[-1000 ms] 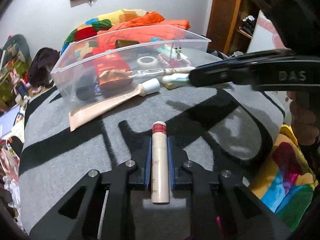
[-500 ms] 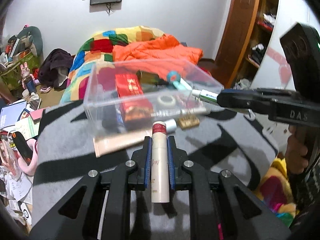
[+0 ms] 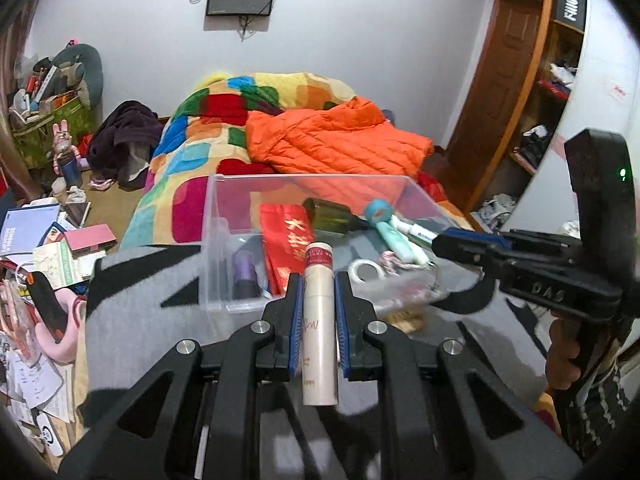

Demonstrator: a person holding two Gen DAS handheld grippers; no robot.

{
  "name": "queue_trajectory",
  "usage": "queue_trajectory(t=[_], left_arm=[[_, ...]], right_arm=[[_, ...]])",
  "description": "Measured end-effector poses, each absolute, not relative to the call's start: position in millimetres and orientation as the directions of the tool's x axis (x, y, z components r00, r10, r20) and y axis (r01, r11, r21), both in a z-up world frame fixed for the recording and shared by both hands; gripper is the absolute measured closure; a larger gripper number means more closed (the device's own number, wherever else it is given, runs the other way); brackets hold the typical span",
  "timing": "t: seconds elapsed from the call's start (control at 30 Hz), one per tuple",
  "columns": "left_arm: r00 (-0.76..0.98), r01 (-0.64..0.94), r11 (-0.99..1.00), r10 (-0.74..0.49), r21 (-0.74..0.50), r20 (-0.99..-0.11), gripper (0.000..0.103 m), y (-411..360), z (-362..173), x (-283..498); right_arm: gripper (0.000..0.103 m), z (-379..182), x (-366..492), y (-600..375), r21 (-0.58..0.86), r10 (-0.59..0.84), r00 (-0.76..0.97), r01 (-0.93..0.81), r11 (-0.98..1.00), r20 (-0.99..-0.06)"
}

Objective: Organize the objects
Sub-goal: 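Carry both tubes over the clear box and open both tools to drop them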

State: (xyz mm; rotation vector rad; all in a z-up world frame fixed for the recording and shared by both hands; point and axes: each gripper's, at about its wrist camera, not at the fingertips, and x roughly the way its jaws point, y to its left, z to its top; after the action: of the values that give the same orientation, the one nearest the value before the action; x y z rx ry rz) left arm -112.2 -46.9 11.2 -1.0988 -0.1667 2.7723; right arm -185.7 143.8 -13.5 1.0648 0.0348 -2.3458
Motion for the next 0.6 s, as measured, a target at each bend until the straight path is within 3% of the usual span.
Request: queue_trajectory(t=[0.13,0.3,0.5,0.6], left_arm=[[-0.706,-0.079,-0.986,0.160,-0.148,-0.690,0.088,-51.0,7.7,-129.3],[-0.712,-0.097,-0.983,0.177,-0.154,-0.679,0.086,-50.0,8.4,-128.5],[-0.723,-0.116,-0.985,0.171,-0.126,-0.670,0.077,-42.3,11.2,-115.6],[-0.728,-0.133,-0.986,0.168,-0.103,-0.665,0.070,-39.2,11.5,-105.4]], right_arm=[[0.085,-28.4,-203.2,144.8,0.205,-0.443,-0.510,0.456,-0.866,-0.738],[0.074,-24.3,-194.4,156.3,0.220,-0.458,-0.510,0.459,-0.861,-0.728],[0.072,-9.6,-175.7,160.1,0.205,-0.474,-0.527,0.488,-0.848,-0.706],[0.065,-5.2,-162.2,161.9,0.193,-0.483,-0.525,0.512,-0.837,-0.701]])
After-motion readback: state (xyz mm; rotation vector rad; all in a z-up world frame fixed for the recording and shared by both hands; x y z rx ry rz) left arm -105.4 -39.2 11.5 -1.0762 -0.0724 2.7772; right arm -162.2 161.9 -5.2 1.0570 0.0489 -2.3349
